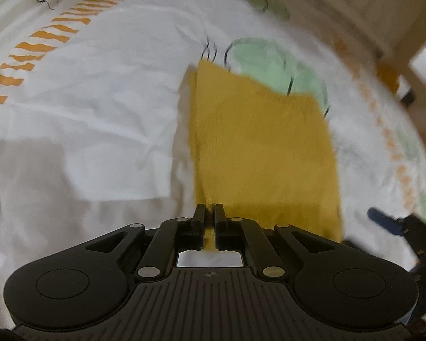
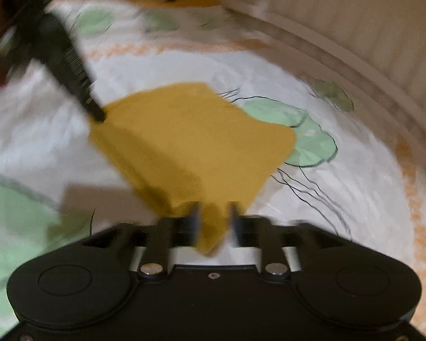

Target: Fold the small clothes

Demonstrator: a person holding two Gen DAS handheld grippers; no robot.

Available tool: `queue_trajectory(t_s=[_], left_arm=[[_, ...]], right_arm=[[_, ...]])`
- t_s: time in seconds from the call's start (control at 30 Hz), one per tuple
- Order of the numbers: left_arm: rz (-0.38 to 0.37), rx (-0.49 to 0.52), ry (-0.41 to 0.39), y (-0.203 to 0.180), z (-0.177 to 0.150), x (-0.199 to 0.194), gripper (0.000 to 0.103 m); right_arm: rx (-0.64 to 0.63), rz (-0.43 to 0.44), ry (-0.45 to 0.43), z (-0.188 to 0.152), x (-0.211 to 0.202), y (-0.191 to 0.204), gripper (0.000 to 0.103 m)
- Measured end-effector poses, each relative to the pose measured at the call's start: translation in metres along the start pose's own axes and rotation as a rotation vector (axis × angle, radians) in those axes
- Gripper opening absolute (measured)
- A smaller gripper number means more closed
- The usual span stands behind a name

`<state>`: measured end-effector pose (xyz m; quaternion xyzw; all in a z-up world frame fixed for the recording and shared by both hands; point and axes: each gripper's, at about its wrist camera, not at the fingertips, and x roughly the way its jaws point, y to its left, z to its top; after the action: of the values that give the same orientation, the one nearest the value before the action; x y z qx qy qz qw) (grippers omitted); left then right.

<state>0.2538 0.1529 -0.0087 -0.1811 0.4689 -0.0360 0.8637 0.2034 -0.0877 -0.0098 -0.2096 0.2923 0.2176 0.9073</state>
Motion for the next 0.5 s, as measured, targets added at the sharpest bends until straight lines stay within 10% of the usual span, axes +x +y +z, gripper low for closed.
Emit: queue_trajectory(t_s=[0.17, 0.5], left_arm=[[-0.035, -0.053, -0.047, 0.004, 0.004, 0.003, 0.044], [-0.075, -0.053, 0.016, 0.003, -0.004, 0.022, 0.067]], right_arm=[[0.297, 0.106, -0.032, 0.001, 0.005, -0.041, 0.081], [0.717, 0.261, -0.052, -0.012, 0.04, -0.095, 0.102]])
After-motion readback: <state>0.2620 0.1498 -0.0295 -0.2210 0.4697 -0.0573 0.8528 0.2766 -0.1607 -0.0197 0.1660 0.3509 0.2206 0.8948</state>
